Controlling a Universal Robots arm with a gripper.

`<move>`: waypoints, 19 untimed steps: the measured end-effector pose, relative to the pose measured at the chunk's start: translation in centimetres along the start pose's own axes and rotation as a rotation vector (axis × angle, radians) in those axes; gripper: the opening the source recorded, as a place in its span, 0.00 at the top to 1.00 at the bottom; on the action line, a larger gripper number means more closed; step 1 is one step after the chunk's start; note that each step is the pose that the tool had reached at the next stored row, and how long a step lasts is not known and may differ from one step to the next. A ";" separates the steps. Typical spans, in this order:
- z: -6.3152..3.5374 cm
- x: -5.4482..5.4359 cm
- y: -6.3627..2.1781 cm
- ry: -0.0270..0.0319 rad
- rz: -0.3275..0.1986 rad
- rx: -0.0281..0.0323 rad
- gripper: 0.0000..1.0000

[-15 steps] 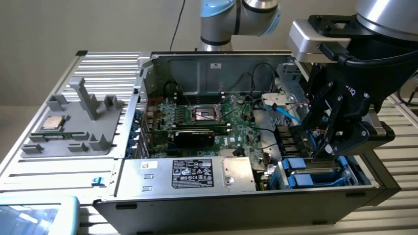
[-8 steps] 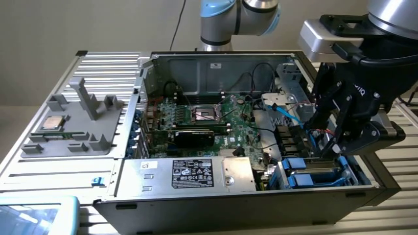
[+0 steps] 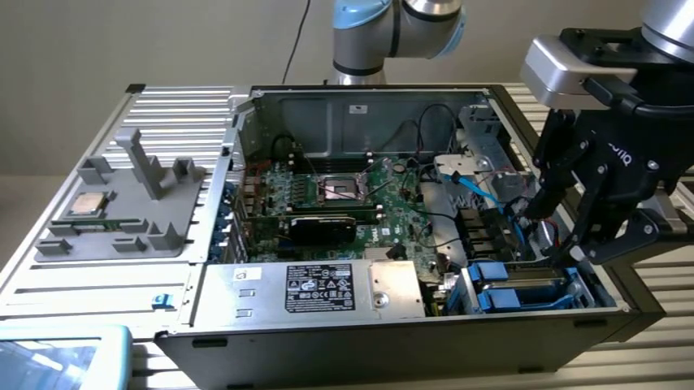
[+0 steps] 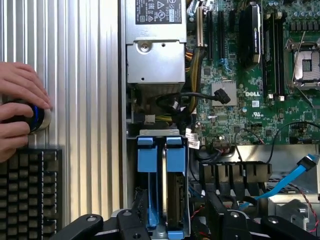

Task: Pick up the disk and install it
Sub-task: 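Insert the first disk wire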

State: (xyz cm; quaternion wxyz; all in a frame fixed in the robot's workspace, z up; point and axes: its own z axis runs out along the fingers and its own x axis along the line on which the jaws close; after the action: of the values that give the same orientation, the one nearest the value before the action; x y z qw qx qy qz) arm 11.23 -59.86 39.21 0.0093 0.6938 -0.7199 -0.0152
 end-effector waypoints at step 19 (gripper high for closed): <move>0.74 -0.6 -3.69 -0.0008 0.018 0.0004 0.42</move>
State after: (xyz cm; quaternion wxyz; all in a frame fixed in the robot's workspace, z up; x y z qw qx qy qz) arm 14.92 -59.35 38.35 0.0090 0.6873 -0.7262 -0.0153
